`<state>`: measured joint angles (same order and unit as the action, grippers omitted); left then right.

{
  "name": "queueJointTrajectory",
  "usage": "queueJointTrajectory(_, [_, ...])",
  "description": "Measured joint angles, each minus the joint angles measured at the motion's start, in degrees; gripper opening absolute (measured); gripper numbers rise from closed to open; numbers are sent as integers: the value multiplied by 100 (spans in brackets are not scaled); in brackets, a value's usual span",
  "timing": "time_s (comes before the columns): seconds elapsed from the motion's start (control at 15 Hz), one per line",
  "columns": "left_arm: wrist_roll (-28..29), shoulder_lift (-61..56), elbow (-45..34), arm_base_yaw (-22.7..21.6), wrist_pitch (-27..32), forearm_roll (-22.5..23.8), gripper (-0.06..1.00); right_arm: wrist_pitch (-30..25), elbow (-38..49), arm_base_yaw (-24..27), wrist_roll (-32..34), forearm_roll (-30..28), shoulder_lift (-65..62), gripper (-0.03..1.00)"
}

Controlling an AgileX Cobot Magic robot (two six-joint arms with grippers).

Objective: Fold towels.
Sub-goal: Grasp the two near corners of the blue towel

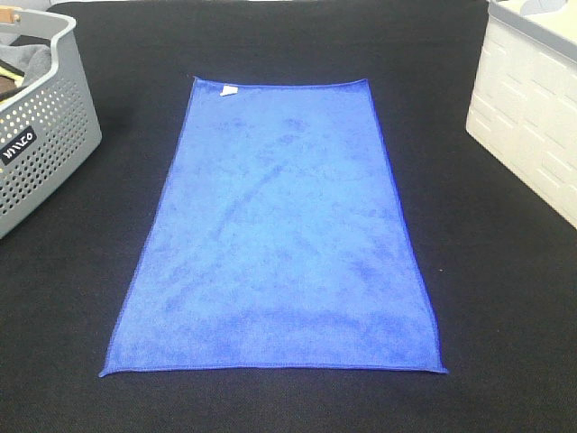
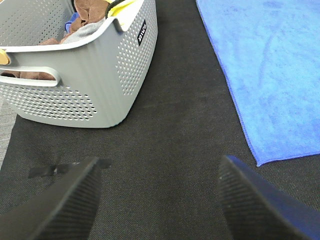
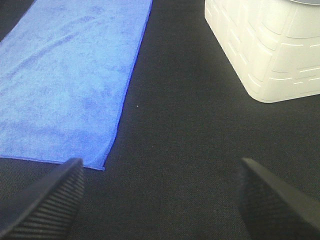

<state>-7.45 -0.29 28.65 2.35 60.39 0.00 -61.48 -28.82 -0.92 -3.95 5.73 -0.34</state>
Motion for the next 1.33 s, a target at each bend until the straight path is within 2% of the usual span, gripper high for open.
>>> queueJointTrajectory(1.33, [0,0,0,0,0,0,64,0,0,0,0,0,0,78])
